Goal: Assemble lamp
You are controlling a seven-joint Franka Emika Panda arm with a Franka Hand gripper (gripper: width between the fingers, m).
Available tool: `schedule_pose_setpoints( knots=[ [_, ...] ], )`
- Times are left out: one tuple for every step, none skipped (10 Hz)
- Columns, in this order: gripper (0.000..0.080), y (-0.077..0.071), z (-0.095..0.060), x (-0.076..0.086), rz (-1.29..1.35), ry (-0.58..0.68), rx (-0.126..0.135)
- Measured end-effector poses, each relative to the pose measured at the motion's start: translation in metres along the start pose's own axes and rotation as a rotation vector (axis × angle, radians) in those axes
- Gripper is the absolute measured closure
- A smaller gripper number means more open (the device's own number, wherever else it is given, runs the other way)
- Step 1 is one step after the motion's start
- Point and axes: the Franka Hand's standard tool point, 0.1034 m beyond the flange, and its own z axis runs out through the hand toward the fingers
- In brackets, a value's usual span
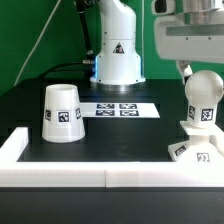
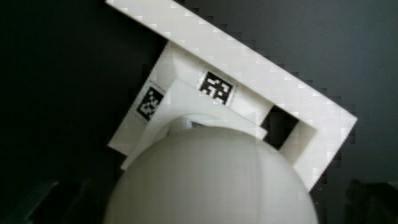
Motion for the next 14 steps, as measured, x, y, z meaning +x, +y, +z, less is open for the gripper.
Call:
schedule_pose_setpoints(
  knots=[
    [0.0101, 0.0002, 0.0007, 0.0002, -0.015, 0.001, 0.003],
    [0.0101, 0.0004, 0.0008, 0.0003, -0.112, 0.001, 0.002],
    [0.0101, 0.0004, 0.0009, 0.0004, -0.2, 0.001, 0.002],
    [0.0101, 0.0005, 0.0009, 0.0004, -0.271, 0.001, 0.002],
    [0.0101, 0.0008, 0.0007, 0.0011, -0.353, 0.006, -0.003],
    [0.0101, 0.0018, -0.0004, 0.0044, -0.56, 0.03, -0.032],
    [0.0101, 0.0019, -0.0008, 0.0054, -0.676, 0.043, -0.053],
    [0.0101, 0.0019, -0.001, 0.0057, -0.834, 0.048, -0.071],
    [0.0101, 0.0018, -0.001, 0.0055, -0.951, 0.048, -0.081],
    [0.0101, -0.0005, -0.0009, 0.0034, -1.068, 0.06, -0.103],
    [0.0101, -0.0034, -0.0002, 0.0006, -1.218, 0.069, -0.116],
    [0.0101, -0.0041, -0.0001, 0.0002, -1.272, 0.07, -0.117],
    [0.0101, -0.0043, -0.0005, 0.0009, -1.394, 0.065, -0.125],
    [0.0101, -0.0061, -0.0019, 0.0012, -1.481, 0.065, -0.131]
  ],
)
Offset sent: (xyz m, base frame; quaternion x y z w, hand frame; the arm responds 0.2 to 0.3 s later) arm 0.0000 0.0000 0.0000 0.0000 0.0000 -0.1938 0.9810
